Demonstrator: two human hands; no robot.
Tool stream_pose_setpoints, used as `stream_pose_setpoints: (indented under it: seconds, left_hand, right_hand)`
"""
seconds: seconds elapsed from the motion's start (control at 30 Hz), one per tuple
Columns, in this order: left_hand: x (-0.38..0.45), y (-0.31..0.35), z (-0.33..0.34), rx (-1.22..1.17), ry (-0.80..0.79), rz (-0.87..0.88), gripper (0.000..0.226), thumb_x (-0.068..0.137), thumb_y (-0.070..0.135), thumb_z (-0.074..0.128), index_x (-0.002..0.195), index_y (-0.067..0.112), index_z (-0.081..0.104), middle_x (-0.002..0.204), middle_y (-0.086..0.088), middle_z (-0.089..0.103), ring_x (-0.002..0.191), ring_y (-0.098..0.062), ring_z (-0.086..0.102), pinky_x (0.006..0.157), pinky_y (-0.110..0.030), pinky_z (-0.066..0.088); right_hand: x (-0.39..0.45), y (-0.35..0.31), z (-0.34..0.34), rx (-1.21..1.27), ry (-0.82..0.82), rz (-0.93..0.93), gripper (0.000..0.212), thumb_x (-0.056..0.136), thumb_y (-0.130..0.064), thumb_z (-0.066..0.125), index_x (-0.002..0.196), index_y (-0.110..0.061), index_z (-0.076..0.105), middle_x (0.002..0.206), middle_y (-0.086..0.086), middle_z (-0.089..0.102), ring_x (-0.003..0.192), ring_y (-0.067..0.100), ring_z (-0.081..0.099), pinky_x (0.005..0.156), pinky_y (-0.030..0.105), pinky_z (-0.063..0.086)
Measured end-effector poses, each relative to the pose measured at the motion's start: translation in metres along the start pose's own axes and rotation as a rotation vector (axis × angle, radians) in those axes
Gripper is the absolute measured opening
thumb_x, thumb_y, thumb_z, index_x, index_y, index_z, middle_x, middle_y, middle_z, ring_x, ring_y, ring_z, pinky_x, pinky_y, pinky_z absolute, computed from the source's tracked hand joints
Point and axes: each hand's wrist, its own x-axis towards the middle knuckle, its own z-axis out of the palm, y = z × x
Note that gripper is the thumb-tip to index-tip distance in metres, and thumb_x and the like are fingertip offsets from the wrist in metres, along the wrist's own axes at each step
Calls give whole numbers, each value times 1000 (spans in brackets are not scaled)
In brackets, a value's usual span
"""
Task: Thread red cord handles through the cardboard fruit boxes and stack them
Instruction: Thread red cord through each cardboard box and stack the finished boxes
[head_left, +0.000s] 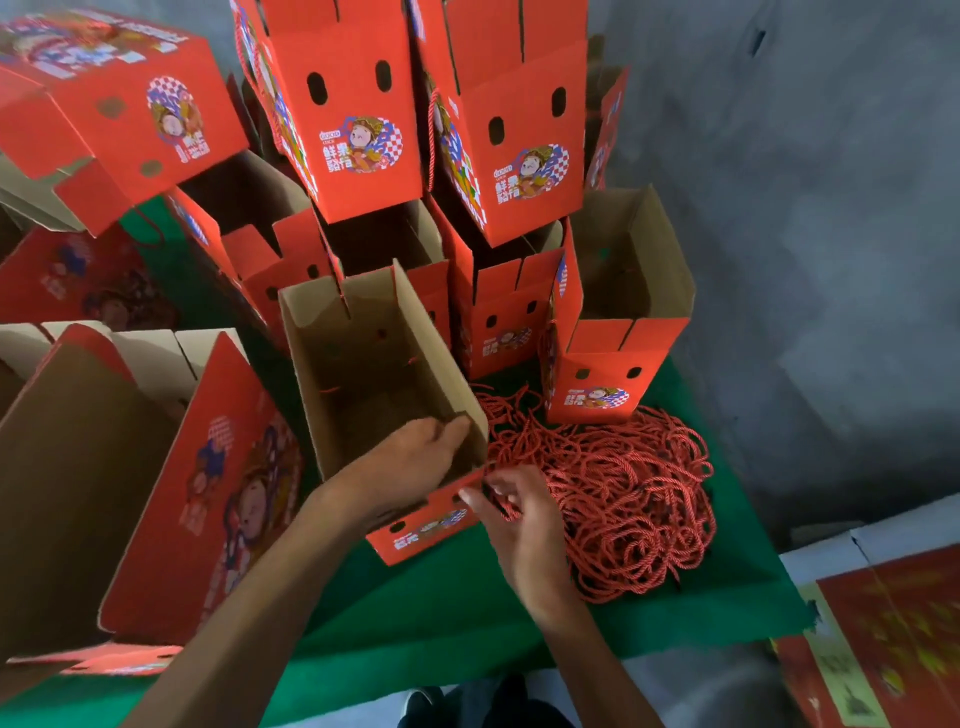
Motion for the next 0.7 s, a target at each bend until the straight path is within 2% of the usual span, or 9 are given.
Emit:
stream_pose_setpoints:
  seconds: [0.07,0.13,0.2,0.23,0.3,0.47,0.57,0.63,0.7]
  left_hand:
    - [-15,3,0,27,-92,101,70,90,81,30,107,26,69,102,9,71,93,-7,66,84,-29,51]
    - [-28,9,2,166,-180,187,72,81,89,39,113,31,68,107,14,70,98,-5,66,88,-30,53]
    - [-26,11,3,346,-132,282,40,90,62,58,109,29,69,104,12,70,96,-9,66,83,-29,55]
    - [-23,13,3,374,-72,320,18,95,41,60,94,26,69,92,10,68,87,-12,65,73,-27,54]
    - [-18,16,2,353,71,399,33,97,15,55,64,20,52,63,6,53,62,-17,54,57,-28,41]
    - [-10,20,4,283,172,503,35,100,14,56,66,9,53,58,-1,50,54,-18,44,60,-43,44]
    - [-21,23,8,224,342,585,19,102,21,57,100,16,75,90,1,74,83,-10,69,81,-37,57]
    - [-31,19,4,216,559,711,23,102,19,57,119,15,72,117,-2,73,117,-2,61,108,-38,50]
    - [-40,10,-5,240,770,864,27,103,15,55,127,9,67,132,-5,65,133,-5,51,118,-45,38]
  right_hand:
    - [-2,1,-1,-39,112,44,16,96,-40,73,86,-32,63,88,-18,61,83,8,63,74,31,52]
    - [-8,-2,2,-128,91,-82,10,100,-32,67,93,-25,66,92,-17,60,85,6,61,72,31,52]
    - [-21,-3,9,-263,-8,-299,9,101,-25,64,107,-19,67,110,-4,61,97,11,61,78,33,54]
    - [-27,-2,13,-344,-59,-366,14,102,-27,64,114,-21,66,120,1,60,104,15,61,83,33,54]
    - [-39,-1,20,-514,-153,-381,28,102,-33,61,130,-32,61,142,9,52,119,24,58,95,39,53]
    - [-47,-7,29,-733,-336,-281,62,95,-33,64,149,-49,39,162,25,30,132,36,53,108,43,49]
    - [-39,-15,29,-696,-326,-274,48,93,-27,66,136,-43,52,155,24,40,126,37,57,104,43,50]
    - [-33,-14,29,-704,-320,-282,43,90,-25,67,129,-41,56,151,23,44,119,36,59,99,43,52]
    - [-29,-11,27,-711,-308,-287,42,90,-27,70,127,-41,57,149,22,46,120,35,59,98,44,54]
